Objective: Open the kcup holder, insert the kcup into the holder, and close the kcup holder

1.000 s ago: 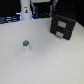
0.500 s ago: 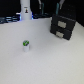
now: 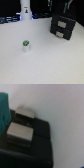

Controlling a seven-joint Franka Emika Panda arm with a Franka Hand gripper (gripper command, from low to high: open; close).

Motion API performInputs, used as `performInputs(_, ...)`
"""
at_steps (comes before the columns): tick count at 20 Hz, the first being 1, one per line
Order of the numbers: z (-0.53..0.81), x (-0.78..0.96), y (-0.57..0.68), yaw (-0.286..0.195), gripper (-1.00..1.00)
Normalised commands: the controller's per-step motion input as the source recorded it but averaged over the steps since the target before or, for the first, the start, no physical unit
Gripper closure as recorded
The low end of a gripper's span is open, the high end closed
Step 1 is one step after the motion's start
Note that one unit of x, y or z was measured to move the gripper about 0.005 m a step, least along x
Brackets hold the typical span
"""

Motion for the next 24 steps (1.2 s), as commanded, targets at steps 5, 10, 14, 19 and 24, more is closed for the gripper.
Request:
performInputs(5,-0.15,-0.28,0.69,-0.173,-1.00)
performInputs(10,-0.24,-0.30,0.58,-0.161,-1.00)
performInputs(14,-0.37,-0.29,0.38,-0.124,-1.00)
performInputs(19,-0.43,-0.21,0.22,-0.055,-1.00)
performInputs(24,-0.43,-0.14,0.16,0.000,-1.00)
